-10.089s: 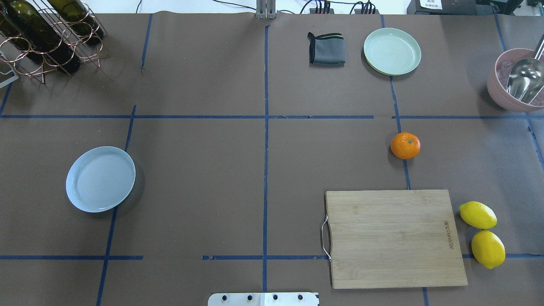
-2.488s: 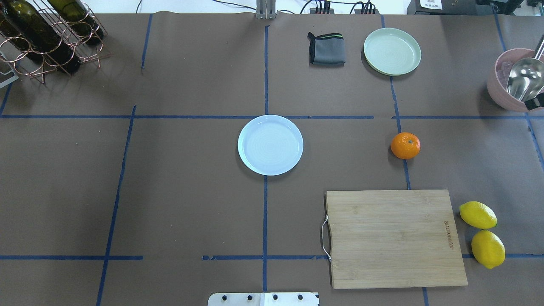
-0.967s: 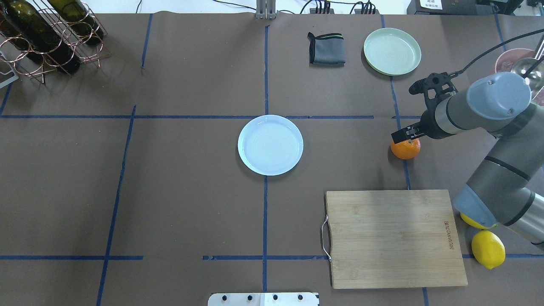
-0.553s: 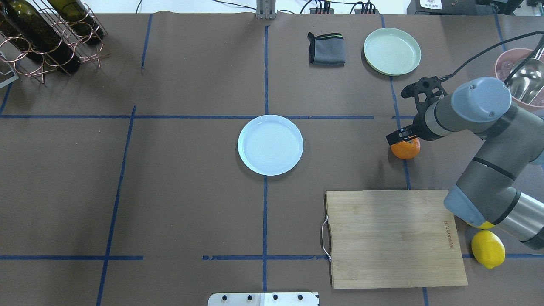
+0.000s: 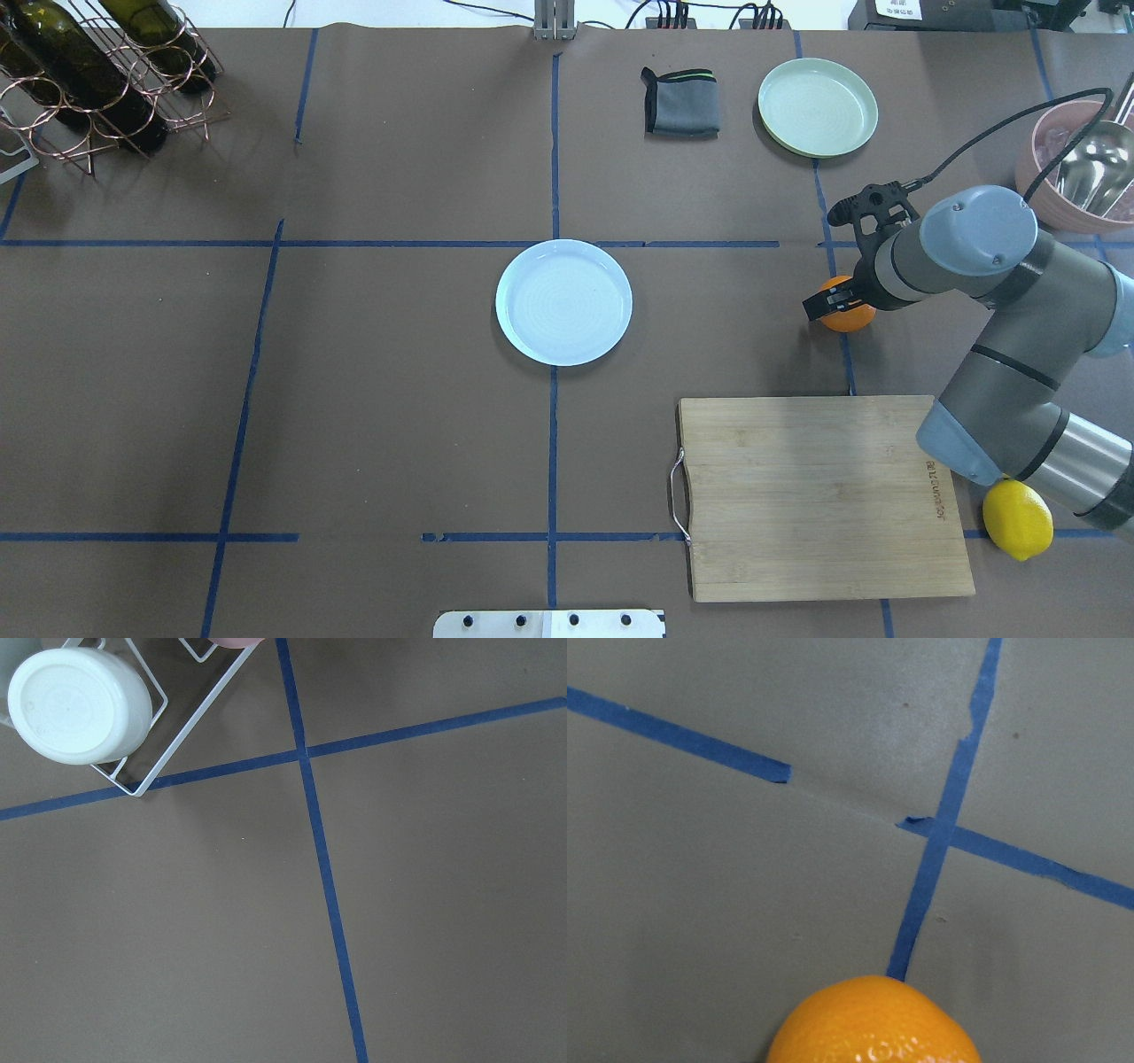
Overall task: Pick orange to plate
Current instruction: 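Lower the right gripper onto the orange and close on it, then carry the orange with the right gripper over the light blue plate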
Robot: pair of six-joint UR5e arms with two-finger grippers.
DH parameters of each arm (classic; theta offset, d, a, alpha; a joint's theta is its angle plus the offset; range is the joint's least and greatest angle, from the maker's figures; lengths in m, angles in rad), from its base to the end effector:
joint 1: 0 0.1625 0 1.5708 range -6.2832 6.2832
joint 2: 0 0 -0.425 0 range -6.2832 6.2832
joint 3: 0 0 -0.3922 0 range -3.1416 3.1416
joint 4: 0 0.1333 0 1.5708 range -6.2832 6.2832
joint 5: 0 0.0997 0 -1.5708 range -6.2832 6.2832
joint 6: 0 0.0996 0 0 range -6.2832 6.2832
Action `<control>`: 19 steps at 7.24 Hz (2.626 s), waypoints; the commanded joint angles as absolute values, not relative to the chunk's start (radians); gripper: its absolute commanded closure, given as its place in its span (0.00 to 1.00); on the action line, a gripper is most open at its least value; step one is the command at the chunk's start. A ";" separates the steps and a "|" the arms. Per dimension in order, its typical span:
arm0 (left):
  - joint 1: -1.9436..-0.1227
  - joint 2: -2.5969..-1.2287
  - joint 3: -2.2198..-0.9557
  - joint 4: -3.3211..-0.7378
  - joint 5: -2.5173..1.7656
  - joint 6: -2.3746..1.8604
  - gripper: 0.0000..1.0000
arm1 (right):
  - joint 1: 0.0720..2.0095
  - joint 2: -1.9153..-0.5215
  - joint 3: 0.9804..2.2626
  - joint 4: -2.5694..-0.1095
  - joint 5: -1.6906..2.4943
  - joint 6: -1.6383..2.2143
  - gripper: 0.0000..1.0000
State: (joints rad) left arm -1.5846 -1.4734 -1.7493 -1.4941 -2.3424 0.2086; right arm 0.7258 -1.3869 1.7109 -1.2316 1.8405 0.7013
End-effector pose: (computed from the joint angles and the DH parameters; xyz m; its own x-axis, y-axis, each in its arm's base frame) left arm -0.0701 -0.4487 0.6247 0.7041 0.2004 -0.6812 -0.1349 0.9796 0.1487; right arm -0.3683 -0.4696 0.4697 0.7753 -0.2965 0.5576 0.1167 0.9350 0.3349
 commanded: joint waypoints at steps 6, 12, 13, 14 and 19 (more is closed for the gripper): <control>-1.585 -1.476 -1.758 -1.494 -2.342 0.209 0.00 | 0.637 -1.066 1.730 -1.446 1.838 0.918 0.95; -1.585 -1.477 -1.761 -1.493 -2.344 0.209 0.00 | 0.457 -0.638 1.338 -1.577 1.606 1.150 0.90; -1.585 -1.476 -1.761 -1.493 -2.344 0.210 0.00 | 0.456 -0.638 1.321 -1.577 1.602 1.150 0.89; -1.585 -1.476 -1.761 -1.493 -2.344 0.210 0.00 | 0.456 -0.641 1.318 -1.577 1.598 1.149 0.88; -1.585 -1.480 -1.761 -1.493 -2.344 0.209 0.00 | 0.457 -0.638 1.304 -1.572 1.582 1.150 0.00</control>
State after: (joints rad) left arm -1.5846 -1.4796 -1.7611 -1.4925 -2.3439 0.2088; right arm 0.4559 -0.6399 1.3046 -1.5752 1.5819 1.1500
